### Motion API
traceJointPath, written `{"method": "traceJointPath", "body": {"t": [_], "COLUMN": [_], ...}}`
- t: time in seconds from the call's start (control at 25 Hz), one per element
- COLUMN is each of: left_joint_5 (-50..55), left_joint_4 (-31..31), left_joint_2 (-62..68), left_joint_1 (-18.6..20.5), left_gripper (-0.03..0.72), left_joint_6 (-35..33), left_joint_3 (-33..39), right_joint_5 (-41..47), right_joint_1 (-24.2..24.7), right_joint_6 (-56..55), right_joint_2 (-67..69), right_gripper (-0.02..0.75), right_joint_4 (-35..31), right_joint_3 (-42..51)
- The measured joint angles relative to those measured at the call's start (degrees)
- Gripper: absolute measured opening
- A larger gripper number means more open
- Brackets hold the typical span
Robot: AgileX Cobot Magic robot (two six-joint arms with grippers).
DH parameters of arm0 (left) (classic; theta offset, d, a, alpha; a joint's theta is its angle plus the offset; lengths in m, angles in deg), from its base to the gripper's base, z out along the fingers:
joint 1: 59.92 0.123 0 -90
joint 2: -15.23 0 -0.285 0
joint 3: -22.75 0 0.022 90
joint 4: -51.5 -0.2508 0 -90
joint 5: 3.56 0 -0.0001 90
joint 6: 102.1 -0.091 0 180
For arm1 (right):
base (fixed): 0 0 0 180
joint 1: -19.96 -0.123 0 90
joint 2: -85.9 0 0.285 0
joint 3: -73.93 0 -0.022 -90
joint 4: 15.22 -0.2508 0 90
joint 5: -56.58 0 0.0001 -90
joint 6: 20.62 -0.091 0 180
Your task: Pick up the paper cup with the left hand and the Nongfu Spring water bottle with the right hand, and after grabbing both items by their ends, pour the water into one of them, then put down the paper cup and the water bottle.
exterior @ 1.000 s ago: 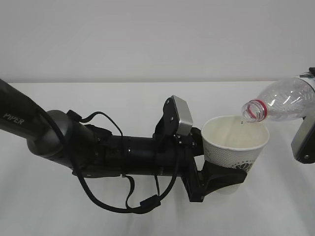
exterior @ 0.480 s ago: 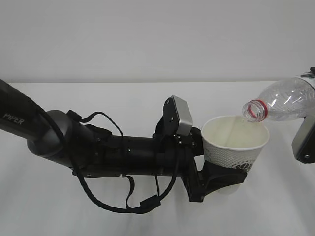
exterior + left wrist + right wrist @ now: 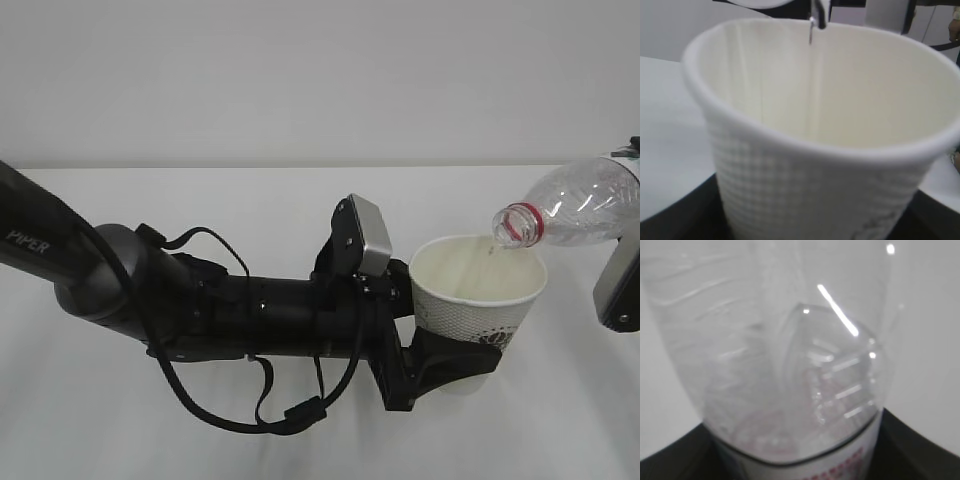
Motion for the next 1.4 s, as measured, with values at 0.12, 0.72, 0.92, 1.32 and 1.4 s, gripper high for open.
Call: {"method": "traceJointPath", "body": {"t": [0.12,0.72,0.92,1.32,1.4], "left_joint_5": [0.0,0.0,0.0,0.0,0.0], "left_joint_4": [0.0,0.0,0.0,0.0,0.0], "left_joint_2": [0.0,0.0,0.0,0.0,0.0], "left_joint_1": [0.0,0.0,0.0,0.0,0.0], "left_gripper": [0.538,0.538,0.538,0.538,0.538], "left_joint_6": [0.0,0.0,0.0,0.0,0.0], "left_joint_3": [0.0,0.0,0.0,0.0,0.0], "right_joint_5": [0.0,0.0,0.0,0.0,0.0], "right_joint_1": [0.0,0.0,0.0,0.0,0.0], "right_joint_6": [0.0,0.1,0.1,0.2,0.3], "right_joint_2": [0.0,0.0,0.0,0.0,0.0], "right_gripper": [0.496,0.496,0.496,0.496,0.496], "right_joint_4": [0.0,0.0,0.0,-0.1,-0.1], "right_joint_3": [0.0,0.0,0.0,0.0,0.0]}}
